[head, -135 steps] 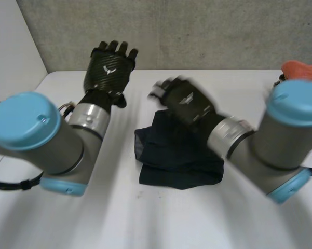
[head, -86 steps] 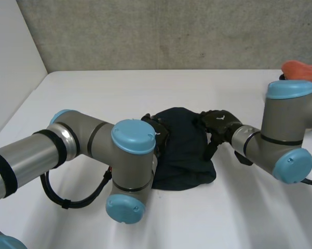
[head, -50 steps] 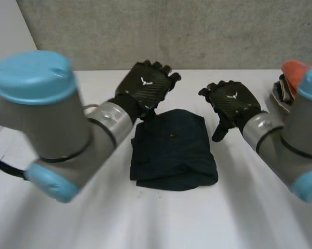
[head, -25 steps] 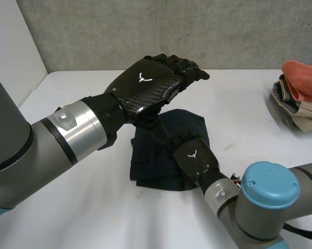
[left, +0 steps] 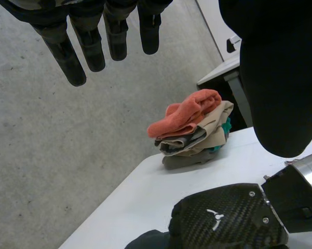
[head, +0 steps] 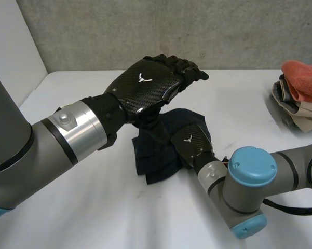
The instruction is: Fold the laundry.
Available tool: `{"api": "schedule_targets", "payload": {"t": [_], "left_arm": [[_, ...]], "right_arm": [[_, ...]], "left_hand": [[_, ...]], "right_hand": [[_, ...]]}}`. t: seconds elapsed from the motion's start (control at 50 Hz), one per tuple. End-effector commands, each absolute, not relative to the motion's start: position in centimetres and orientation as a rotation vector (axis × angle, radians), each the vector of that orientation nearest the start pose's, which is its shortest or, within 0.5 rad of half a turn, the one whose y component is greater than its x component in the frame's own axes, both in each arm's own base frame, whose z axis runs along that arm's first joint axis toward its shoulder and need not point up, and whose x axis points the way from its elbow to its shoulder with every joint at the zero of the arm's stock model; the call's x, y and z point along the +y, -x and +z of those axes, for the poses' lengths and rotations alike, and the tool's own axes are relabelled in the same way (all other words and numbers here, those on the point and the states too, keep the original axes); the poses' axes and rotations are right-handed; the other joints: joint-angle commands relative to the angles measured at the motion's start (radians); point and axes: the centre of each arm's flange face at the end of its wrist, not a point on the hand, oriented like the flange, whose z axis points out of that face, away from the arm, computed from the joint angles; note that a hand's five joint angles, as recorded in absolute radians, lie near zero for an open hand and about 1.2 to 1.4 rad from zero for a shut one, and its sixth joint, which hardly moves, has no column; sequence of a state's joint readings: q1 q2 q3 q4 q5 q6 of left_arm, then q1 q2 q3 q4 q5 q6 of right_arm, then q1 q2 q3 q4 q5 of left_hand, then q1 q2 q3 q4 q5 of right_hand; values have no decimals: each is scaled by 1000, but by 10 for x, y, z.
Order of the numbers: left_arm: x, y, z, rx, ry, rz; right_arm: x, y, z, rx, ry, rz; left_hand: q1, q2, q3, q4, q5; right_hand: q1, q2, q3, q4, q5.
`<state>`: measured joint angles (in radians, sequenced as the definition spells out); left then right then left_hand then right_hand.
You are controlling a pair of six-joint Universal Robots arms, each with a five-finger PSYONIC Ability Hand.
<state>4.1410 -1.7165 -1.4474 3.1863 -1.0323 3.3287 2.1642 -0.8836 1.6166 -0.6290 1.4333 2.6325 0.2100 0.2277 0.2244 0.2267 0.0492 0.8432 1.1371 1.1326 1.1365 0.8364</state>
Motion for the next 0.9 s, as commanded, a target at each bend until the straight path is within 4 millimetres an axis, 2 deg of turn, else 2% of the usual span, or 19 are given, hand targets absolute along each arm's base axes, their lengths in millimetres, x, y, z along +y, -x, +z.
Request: {"api": "schedule_targets", "payload": {"t": [0.02, 0.06, 0.18, 0.24, 0.28, 0.32, 0.34, 0.38, 0.4, 0.46, 0.48, 0.54, 0.56, 0.68, 0.7, 0.76, 0.78, 0.86, 0.9], "left_arm": [[-182, 327, 306, -1462, 1122, 1698], [-182, 327, 306, -1463, 1121, 1697], [-185, 326, 307, -1465, 1116, 1711], [-187, 323, 311, -1463, 1107, 1729], [-190, 319, 314, -1469, 1094, 1744], [-191, 318, 314, -1470, 1092, 1747], [-192, 318, 314, -1472, 1091, 1748], [-191, 317, 316, -1467, 1091, 1753], [-190, 317, 317, -1466, 1091, 1754], [-190, 317, 317, -1466, 1089, 1753], [-190, 317, 316, -1468, 1089, 1752], [-190, 317, 316, -1468, 1090, 1749], [-190, 317, 316, -1468, 1090, 1749], [-189, 318, 316, -1467, 1091, 1748], [-189, 318, 316, -1467, 1091, 1748], [-188, 318, 316, -1463, 1093, 1748], [-188, 318, 316, -1463, 1093, 1748], [-188, 319, 315, -1466, 1094, 1742], [-188, 318, 313, -1470, 1094, 1738]], "right_arm": [[-270, -344, 129, 1742, 1223, -2092], [-293, -334, 148, 1730, 1172, -2182], [-340, -318, 204, 1610, 1091, -2374], [-368, -304, 241, 1505, 1071, -2480], [-389, -288, 274, 1405, 1049, -2576], [-399, -278, 291, 1357, 1028, -2623], [-410, -265, 308, 1319, 996, -2673], [-423, -248, 322, 1294, 952, -2715], [-435, -229, 335, 1271, 915, -2753], [-453, -196, 347, 1265, 872, -2785], [-464, -173, 351, 1269, 853, -2801], [-477, -143, 350, 1294, 837, -2804], [-486, -125, 342, 1321, 838, -2793], [-507, -74, 311, 1364, 870, -2772], [-513, -62, 294, 1387, 880, -2746], [-520, -36, 267, 1439, 875, -2707], [-522, -17, 251, 1486, 857, -2677], [-520, 14, 214, 1589, 815, -2599], [-517, 24, 205, 1628, 804, -2575]], "left_hand": [[39, 21, 24, 22, 25], [39, 21, 24, 22, 25], [45, 27, 30, 28, 31], [45, 27, 30, 28, 31], [45, 27, 30, 28, 31], [45, 27, 30, 28, 31], [45, 27, 30, 28, 31], [45, 27, 30, 28, 31], [45, 27, 30, 28, 31], [45, 27, 30, 28, 31], [45, 27, 30, 28, 31], [45, 27, 30, 28, 31], [45, 27, 30, 28, 31], [45, 27, 30, 28, 31], [45, 27, 30, 28, 31], [45, 27, 30, 28, 31], [45, 27, 30, 28, 31], [50, 33, 36, 34, 37], [50, 33, 36, 34, 37]], "right_hand": [[553, 259, 264, 260, 385], [553, 259, 264, 260, 385], [553, 259, 264, 260, 385], [553, 259, 264, 260, 385], [553, 259, 264, 260, 385], [553, 259, 264, 260, 385], [553, 259, 264, 260, 385], [553, 259, 264, 260, 385], [553, 259, 264, 260, 385], [553, 259, 264, 260, 385], [553, 259, 264, 260, 385], [553, 259, 264, 260, 385], [553, 259, 264, 260, 385], [553, 259, 264, 260, 385], [553, 259, 264, 260, 385], [553, 259, 264, 260, 385], [553, 259, 264, 260, 385], [553, 259, 264, 260, 385], [553, 259, 264, 260, 385]]}}
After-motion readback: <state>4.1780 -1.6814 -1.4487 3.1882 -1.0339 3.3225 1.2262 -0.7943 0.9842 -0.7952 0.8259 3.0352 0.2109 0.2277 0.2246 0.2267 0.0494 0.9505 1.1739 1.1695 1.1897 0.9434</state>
